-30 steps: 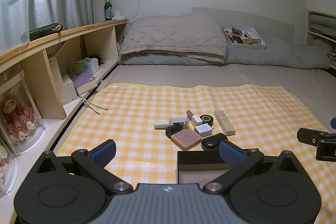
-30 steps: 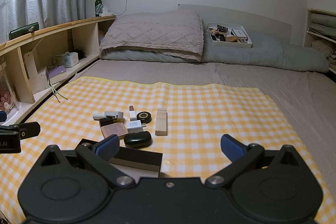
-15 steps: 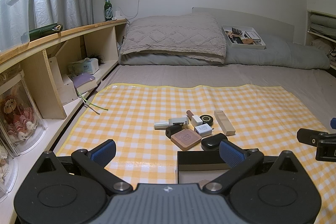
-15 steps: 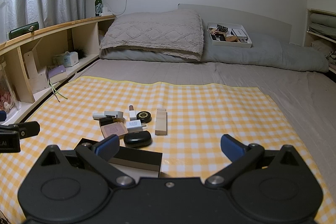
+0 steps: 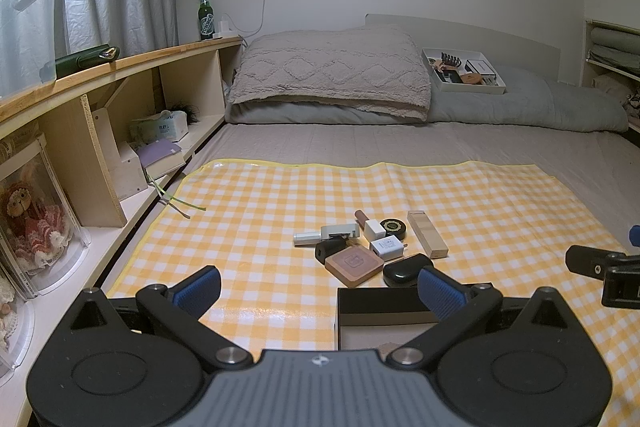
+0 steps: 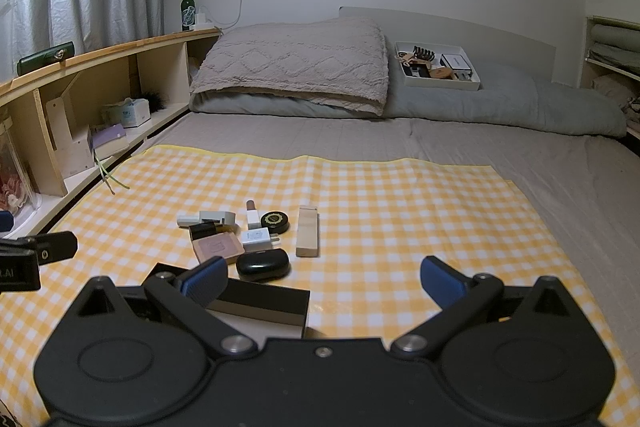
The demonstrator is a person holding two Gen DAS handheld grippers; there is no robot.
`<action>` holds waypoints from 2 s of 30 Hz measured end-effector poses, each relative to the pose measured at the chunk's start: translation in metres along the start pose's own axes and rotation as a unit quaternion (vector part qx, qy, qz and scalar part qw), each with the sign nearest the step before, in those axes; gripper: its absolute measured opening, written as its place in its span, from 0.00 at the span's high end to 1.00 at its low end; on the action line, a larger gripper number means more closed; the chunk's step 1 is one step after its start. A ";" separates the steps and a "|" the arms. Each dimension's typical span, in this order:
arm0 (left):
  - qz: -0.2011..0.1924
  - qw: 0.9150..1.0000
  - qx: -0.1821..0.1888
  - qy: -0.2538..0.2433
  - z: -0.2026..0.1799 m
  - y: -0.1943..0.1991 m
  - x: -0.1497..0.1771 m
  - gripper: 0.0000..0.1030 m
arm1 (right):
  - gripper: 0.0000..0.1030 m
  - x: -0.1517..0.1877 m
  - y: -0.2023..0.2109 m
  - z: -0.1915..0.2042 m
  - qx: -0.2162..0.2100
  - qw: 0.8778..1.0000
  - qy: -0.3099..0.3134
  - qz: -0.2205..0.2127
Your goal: Organize rigid objects
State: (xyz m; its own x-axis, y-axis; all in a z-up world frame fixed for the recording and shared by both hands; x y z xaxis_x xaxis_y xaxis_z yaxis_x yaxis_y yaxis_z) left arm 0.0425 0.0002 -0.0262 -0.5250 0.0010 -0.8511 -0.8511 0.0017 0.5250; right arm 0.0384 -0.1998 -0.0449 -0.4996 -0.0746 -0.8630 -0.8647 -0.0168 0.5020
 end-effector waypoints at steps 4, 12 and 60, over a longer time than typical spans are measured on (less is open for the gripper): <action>0.000 1.000 0.000 0.000 0.000 0.000 0.000 0.00 | 0.00 0.007 -0.008 -0.006 -0.004 1.000 -0.003 0.002; -0.007 1.000 0.002 0.003 -0.009 -0.001 -0.004 0.00 | 0.00 0.000 0.004 -0.004 -0.007 1.000 -0.003 -0.003; 0.076 0.996 0.030 0.020 0.008 -0.219 -0.071 0.04 | 0.92 0.081 -0.140 0.010 -0.123 0.919 -0.065 0.370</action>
State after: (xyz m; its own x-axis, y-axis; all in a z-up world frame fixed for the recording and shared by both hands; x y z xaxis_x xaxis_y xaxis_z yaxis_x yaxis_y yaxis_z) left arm 0.2661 0.0080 -0.0802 -0.6484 -0.0333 -0.7605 -0.7608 0.0636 0.6459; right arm 0.1189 -0.1940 -0.1857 -0.9614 -0.0376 -0.2726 -0.2566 -0.2356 0.9373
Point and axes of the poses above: each gripper's, at about its wrist camera, not at the fingertips, and y roughly against the way its jaws point, z to its left, x to its underside, the point moved 5 cm from there along -y, roughly the way its jaws point, and after that the axes turned 5 degrees about y, right-handed, at the moved point
